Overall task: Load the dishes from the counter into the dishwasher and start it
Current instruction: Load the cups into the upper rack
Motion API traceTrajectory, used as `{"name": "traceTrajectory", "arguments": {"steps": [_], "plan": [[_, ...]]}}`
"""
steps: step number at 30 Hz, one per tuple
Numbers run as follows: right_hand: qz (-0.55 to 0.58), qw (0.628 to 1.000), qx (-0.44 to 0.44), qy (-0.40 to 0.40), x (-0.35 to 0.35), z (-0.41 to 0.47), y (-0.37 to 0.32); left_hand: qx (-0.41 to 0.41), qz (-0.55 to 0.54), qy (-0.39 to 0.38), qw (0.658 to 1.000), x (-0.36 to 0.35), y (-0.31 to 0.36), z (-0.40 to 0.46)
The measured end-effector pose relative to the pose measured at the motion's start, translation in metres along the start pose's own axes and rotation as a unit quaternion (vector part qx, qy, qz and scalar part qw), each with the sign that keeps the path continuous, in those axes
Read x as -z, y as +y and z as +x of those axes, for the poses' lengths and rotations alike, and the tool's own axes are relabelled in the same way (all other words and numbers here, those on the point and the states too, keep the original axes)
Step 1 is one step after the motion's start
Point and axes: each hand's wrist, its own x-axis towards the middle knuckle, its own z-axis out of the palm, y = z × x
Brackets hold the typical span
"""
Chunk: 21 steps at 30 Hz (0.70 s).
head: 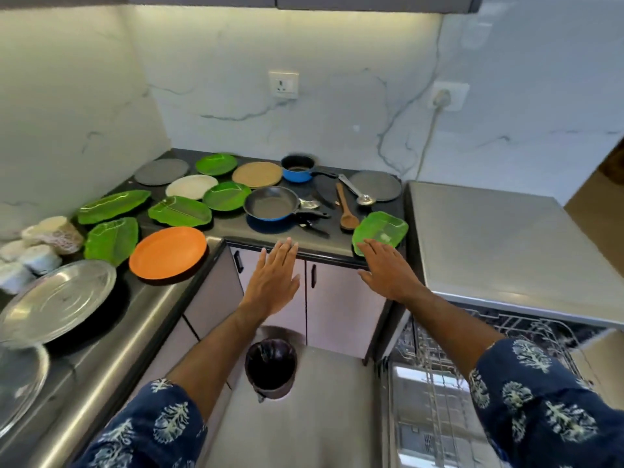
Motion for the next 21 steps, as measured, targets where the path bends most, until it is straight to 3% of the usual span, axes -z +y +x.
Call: {"name": "traceTrajectory", "arguments": {"steps": [12,21], "plan": [[0.066,0.996,0.063,-0.001,-0.019,0.139,-0.067,0.089,0.030,-0.013,0.996,0.003,-0.121,0.026],[0.131,0.964,0.227,-0.047,-0.050,0.280,-0.161,0.238,0.052,-0.021,0.970,0.016,-0.219,0.027]]}}
